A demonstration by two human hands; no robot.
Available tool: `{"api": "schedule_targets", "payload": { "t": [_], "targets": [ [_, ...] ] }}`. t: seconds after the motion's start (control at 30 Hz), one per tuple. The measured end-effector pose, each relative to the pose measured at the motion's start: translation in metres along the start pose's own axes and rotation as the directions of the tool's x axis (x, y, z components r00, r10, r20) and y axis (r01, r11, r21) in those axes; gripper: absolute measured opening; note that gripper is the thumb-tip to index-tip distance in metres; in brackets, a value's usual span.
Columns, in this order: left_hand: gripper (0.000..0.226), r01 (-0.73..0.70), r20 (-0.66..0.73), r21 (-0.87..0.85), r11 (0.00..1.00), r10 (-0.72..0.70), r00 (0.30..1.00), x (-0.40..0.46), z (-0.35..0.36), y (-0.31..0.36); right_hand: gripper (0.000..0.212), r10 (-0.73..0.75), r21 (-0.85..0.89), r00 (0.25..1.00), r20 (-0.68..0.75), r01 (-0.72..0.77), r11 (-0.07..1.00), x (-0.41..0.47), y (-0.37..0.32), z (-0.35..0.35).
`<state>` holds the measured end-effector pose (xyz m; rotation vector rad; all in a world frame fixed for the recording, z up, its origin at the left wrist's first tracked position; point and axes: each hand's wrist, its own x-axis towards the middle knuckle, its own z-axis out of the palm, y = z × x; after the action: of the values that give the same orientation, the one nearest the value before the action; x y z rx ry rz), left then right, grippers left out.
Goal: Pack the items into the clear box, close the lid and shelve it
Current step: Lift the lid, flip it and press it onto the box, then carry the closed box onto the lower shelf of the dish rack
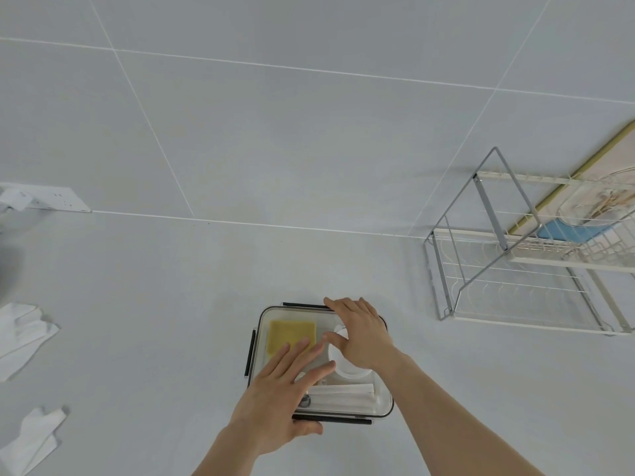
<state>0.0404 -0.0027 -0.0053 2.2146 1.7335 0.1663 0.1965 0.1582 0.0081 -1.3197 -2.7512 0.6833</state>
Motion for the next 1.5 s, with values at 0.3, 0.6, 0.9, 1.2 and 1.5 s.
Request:
{"api": "schedule_targets", "payload": {
  "t": [0.3,0.6,0.9,1.2,1.5],
  "targets": [
    [0.093,0.004,0.000,0.015,1.000,-0.004,1.000,0.000,0.002,0.000,0.058,0.020,0.001,0.997,0.071,-0.020,1.000,0.007,0.000,-0.003],
    [0.095,0.014,0.001,0.000,1.000,-0.014,1.000,0.001,0.000,0.002,0.064,0.026,-0.154,0.991,0.128,-0.006,0.988,0.010,-0.005,0.003],
    [0.104,-0.008,0.029,-0.119,0.993,0.012,1.000,0.000,-0.014,0.006,0.063,0.065,-0.165,0.985,0.158,-0.038,0.986,0.016,-0.007,-0.003],
    [0.054,0.453,-0.284,-0.607,0.653,-0.711,0.643,0.005,-0.032,-0.030,0.074,0.542,0.423,0.826,-0.153,-0.441,0.791,-0.039,0.018,-0.001],
    [0.092,0.528,0.440,-0.836,-0.148,-0.756,0.485,-0.005,-0.024,-0.042,0.083,0.681,0.799,0.675,0.285,-0.559,0.219,-0.094,0.034,0.016]
  ]
}}
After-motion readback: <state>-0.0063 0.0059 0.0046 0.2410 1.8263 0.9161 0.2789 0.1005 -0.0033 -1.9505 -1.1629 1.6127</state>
